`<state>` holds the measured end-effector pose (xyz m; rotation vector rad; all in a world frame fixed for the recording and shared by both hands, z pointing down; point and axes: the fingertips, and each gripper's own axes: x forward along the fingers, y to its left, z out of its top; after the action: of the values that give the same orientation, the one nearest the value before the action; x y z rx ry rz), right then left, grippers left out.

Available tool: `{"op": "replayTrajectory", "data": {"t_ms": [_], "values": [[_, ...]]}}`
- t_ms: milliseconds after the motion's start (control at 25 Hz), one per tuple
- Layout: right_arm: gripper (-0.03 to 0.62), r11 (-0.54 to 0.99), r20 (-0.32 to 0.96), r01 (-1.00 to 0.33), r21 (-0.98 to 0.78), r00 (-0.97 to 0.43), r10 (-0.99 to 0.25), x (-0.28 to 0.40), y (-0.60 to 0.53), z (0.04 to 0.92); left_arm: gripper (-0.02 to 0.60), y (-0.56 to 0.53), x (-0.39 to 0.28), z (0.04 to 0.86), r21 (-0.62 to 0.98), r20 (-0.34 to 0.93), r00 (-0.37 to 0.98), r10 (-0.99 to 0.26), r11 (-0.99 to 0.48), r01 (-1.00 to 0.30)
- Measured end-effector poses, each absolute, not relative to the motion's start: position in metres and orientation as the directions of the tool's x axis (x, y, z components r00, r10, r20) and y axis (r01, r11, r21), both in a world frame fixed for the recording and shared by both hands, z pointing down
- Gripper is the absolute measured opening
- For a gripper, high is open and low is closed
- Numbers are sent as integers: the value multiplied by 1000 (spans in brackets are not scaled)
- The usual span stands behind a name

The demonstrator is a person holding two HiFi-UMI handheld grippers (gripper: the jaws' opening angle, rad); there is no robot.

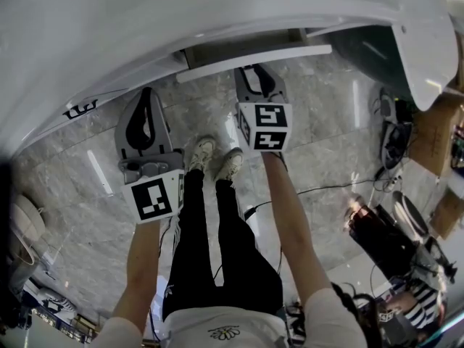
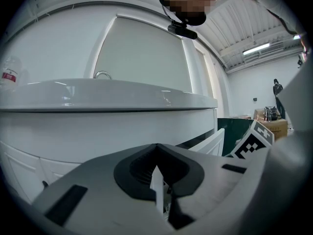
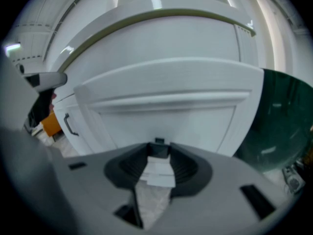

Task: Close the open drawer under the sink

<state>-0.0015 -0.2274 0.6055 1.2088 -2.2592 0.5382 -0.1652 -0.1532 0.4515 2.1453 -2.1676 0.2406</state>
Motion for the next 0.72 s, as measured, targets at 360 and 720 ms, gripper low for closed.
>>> {"op": "replayTrajectory", "data": {"t_ms": [360,720], "values": [[158,520,598,-847,-107,-473,-647,-4,-232,606,15,-155,-167,457,-50,178,-14,-984,5,-999],[158,519,592,-848,-108,-475,-651,-8,-238,608,14,-158,-165,460,-46,179,-6,-984,-2,-999]]}}
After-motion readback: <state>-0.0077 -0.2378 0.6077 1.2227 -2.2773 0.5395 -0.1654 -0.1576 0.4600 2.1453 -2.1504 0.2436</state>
